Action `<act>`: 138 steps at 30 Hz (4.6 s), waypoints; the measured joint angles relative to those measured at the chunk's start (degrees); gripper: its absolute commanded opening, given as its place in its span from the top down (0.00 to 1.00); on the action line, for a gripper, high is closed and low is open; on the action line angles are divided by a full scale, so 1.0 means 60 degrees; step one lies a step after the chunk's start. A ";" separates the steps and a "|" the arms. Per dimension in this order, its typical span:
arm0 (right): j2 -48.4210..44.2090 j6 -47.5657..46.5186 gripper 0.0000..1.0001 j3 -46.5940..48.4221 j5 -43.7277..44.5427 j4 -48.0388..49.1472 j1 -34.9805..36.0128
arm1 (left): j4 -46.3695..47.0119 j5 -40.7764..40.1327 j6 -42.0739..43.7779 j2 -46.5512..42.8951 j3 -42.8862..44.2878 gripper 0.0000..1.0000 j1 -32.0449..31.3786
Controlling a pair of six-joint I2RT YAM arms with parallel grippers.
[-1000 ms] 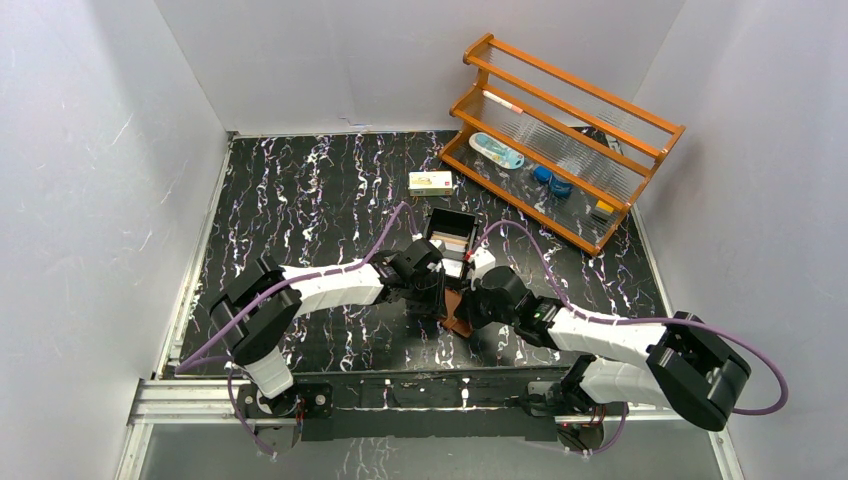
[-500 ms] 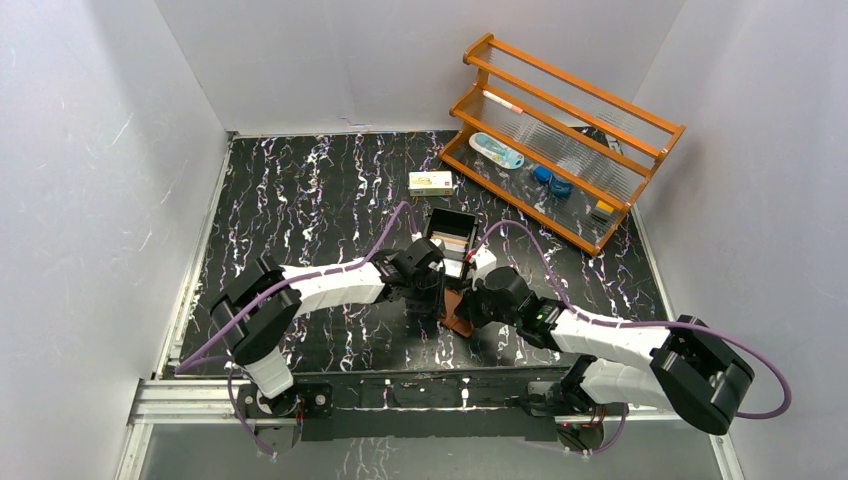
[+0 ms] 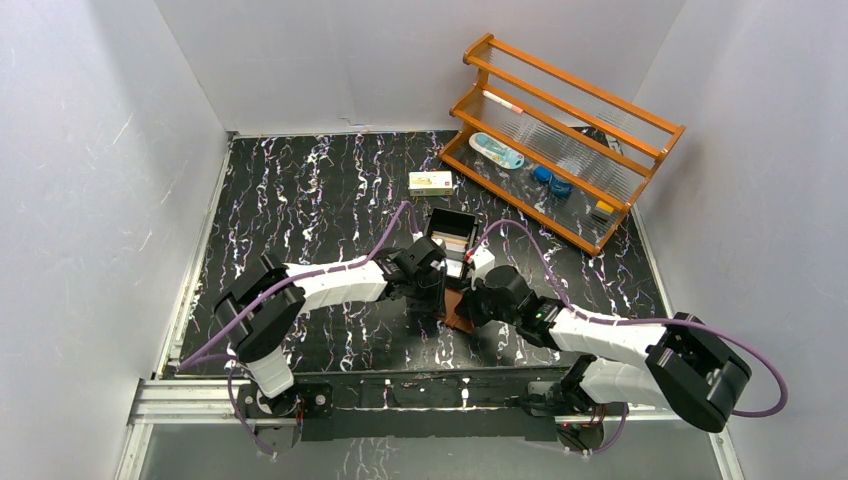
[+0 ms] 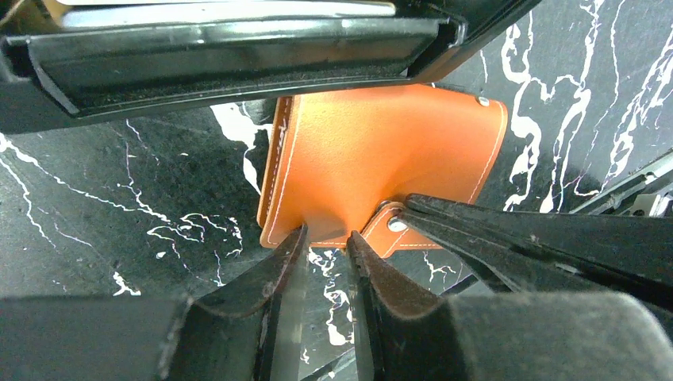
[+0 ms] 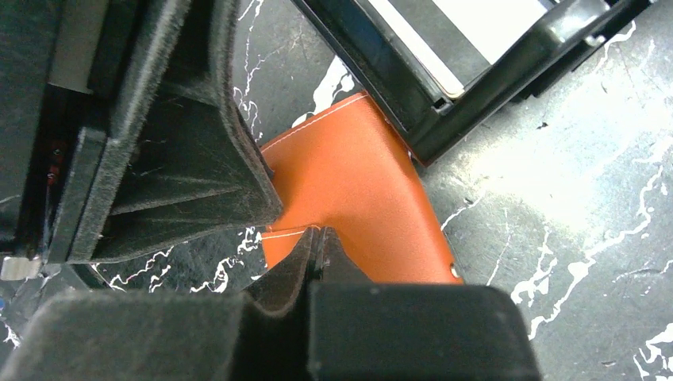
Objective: Put the credit cards into the card holder
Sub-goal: Close the card holder at the center of the board.
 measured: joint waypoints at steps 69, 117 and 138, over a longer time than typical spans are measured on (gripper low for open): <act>0.0153 0.0681 0.89 -0.0608 -0.0011 0.1239 -0.0200 | -0.0025 0.0397 -0.0007 0.0576 0.0696 0.81 -0.0066; 0.0299 0.2284 0.78 0.0790 0.0011 -0.1770 -0.0288 | -0.0794 -0.0211 0.0076 0.0860 0.1297 0.81 -0.0350; 0.0488 0.2947 0.80 0.1042 0.0266 -0.2259 -0.0273 | -0.0860 -0.0284 0.0066 0.0896 0.1362 0.81 -0.0386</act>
